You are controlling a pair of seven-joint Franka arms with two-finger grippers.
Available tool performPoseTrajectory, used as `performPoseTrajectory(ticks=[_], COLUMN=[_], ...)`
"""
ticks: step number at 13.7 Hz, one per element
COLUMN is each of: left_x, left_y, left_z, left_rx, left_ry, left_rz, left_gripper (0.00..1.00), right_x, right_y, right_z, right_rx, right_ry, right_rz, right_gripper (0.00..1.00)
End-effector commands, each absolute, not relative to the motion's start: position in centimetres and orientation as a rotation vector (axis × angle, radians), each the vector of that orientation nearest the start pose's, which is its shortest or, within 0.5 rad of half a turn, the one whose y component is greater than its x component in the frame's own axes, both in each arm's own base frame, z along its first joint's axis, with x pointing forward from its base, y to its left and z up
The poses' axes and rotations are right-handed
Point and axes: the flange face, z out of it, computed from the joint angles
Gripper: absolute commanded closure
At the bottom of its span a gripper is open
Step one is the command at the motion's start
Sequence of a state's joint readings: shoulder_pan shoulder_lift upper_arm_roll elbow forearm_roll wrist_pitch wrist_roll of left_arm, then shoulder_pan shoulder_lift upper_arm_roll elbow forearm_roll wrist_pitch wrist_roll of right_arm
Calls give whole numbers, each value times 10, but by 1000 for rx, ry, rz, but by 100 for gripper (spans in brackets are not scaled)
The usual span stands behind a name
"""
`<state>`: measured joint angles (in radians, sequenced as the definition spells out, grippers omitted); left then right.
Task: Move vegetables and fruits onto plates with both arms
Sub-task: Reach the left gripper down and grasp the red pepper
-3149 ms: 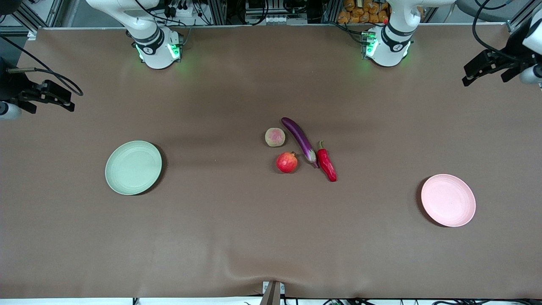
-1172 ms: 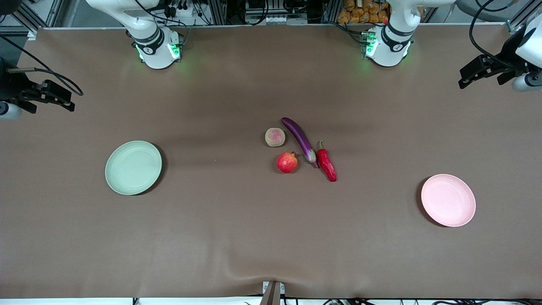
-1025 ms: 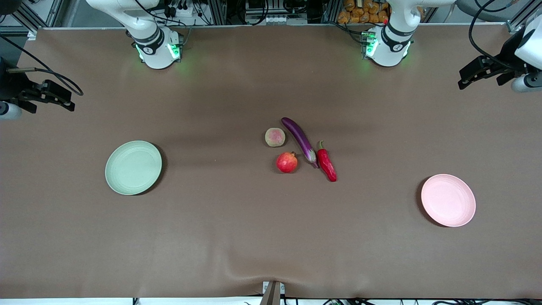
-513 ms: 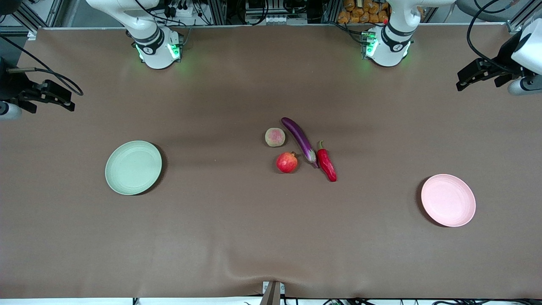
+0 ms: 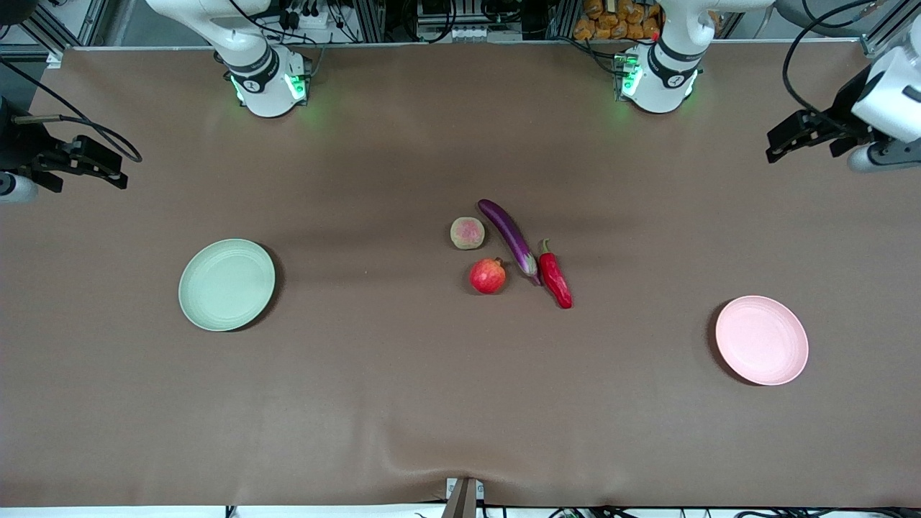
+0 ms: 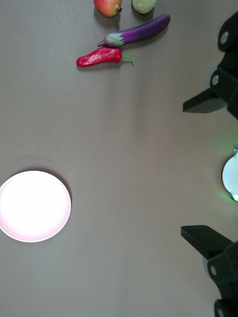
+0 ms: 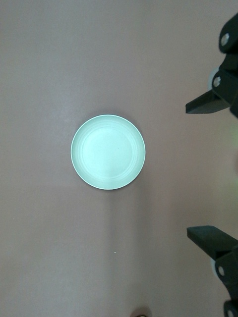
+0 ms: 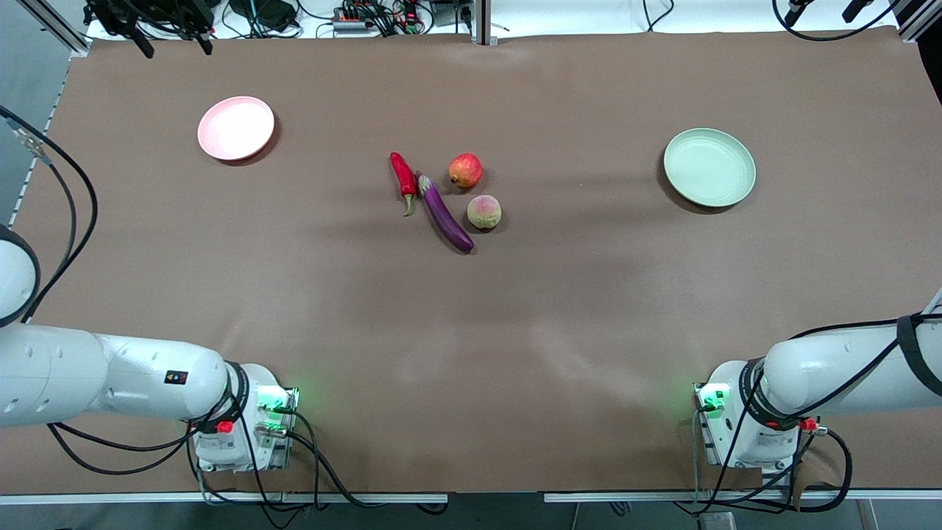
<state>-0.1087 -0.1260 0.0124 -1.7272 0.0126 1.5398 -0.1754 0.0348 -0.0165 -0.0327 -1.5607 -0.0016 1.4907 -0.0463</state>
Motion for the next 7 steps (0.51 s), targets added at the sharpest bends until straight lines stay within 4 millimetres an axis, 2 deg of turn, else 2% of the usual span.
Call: performPoseTrajectory(ticks=[1,3,5,7], left_x=[525,534,538,546], left_y=[-72,-89,-128,-160], left_z=[581,546,509,462], left_rx=[-3100,-3112,-3114,-3101], left_ry=[-63,-142,-199,-339], left_rz=[81,72,78,182], left_gripper=[0,0,0,0], right_x=[539,539,538,538], right_y=[1,1,1,0], right_z=[633,633,633,633], right_rx=[-3147,-3147,-3146,-3146], right_ry=[-52,-55,-52,-50], right_rz=[85,85,87,92], right_gripper=[0,0,0,0])
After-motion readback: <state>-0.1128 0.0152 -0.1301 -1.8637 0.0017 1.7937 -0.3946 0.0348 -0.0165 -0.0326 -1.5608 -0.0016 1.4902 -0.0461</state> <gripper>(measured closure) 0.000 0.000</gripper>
